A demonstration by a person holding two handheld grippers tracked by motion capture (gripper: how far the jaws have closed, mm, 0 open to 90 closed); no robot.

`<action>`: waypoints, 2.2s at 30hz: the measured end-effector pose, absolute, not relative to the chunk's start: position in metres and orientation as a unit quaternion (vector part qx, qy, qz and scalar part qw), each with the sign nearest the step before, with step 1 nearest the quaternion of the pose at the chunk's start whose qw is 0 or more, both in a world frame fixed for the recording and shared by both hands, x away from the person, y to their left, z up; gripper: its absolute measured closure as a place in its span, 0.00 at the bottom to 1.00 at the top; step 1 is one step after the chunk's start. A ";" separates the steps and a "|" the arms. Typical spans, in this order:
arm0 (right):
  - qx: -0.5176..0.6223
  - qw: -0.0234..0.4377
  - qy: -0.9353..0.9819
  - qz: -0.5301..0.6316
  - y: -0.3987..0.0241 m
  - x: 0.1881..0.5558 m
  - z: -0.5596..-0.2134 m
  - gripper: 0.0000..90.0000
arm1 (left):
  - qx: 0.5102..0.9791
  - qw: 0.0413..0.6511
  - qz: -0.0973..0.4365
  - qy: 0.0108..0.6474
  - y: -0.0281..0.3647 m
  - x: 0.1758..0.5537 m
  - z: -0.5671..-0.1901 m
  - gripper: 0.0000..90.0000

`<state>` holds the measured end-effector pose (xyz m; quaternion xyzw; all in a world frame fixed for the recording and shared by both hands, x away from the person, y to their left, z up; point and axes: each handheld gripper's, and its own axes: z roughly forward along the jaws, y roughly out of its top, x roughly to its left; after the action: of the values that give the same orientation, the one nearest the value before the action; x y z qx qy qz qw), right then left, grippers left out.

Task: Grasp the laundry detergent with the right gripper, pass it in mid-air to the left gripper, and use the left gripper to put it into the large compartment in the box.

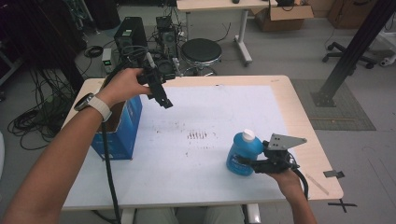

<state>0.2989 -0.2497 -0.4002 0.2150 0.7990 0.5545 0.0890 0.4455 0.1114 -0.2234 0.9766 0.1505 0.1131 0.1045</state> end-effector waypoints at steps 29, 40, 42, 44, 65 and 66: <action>0.109 0.052 0.838 0.533 -0.222 0.316 -0.322 0.49 | 0.981 0.137 0.118 0.074 0.088 0.362 -0.182 0.07; 0.073 0.026 0.834 0.547 -0.197 0.321 -0.313 0.49 | 0.985 0.133 0.105 0.032 0.070 0.326 -0.171 0.07; 0.067 0.021 0.832 0.550 -0.192 0.321 -0.314 0.49 | 0.985 0.133 0.104 0.026 0.067 0.321 -0.169 0.07; 0.061 0.015 0.832 0.551 -0.187 0.322 -0.314 0.49 | 0.986 0.133 0.103 0.023 0.064 0.317 -0.169 0.07; 0.019 -0.003 0.840 0.543 -0.142 0.329 -0.313 0.49 | 0.989 0.131 0.067 0.009 0.051 0.304 -0.167 0.07; 0.018 -0.003 0.840 0.542 -0.140 0.329 -0.313 0.49 | 0.989 0.131 0.067 0.009 0.050 0.304 -0.167 0.07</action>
<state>0.3292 -0.1403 -0.3135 0.0177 0.8401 0.5421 -0.0028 0.3042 0.0501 -0.1671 0.9891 0.0091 0.0666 0.1313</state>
